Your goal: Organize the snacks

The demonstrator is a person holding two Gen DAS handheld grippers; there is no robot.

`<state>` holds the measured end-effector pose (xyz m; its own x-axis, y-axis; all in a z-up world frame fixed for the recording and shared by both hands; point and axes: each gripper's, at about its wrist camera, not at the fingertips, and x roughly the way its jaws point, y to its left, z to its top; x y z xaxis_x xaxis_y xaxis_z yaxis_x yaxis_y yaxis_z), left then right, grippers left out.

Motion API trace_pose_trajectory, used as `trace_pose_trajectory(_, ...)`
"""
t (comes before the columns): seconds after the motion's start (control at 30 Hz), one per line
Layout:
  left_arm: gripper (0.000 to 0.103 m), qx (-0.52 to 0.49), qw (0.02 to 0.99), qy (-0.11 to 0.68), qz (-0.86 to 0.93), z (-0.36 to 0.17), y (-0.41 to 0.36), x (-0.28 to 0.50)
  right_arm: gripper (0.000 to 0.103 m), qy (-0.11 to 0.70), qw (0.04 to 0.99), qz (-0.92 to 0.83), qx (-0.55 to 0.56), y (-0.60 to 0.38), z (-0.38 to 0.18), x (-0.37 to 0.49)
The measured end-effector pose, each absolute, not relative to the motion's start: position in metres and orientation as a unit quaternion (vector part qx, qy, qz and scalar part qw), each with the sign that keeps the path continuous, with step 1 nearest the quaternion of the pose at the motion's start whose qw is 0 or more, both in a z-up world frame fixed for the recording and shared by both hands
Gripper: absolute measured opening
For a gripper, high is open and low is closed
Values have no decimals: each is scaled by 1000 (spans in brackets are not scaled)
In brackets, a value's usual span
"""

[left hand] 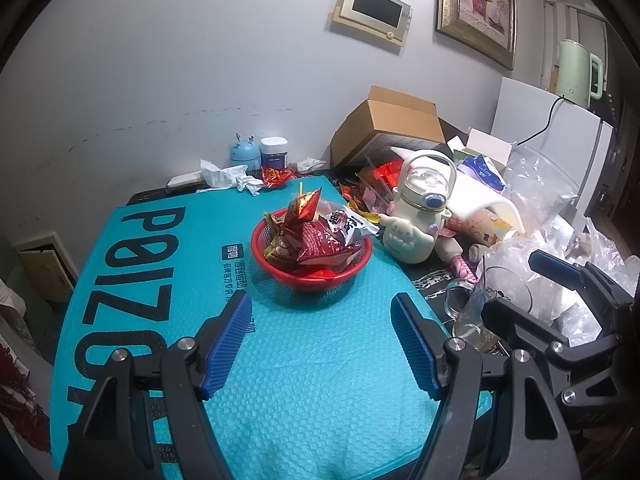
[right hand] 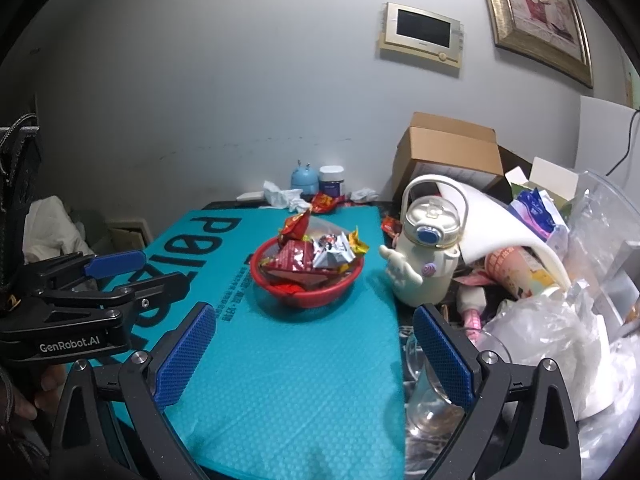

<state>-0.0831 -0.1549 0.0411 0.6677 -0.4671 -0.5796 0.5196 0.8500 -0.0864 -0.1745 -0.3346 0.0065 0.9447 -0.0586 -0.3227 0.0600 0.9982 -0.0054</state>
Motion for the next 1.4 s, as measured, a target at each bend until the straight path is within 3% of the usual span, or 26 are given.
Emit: trace_pose_trajectory(1.4,71,52,912,315,-257,34,-161,-76,101,185,982,-25,13,-347,-1,-155)
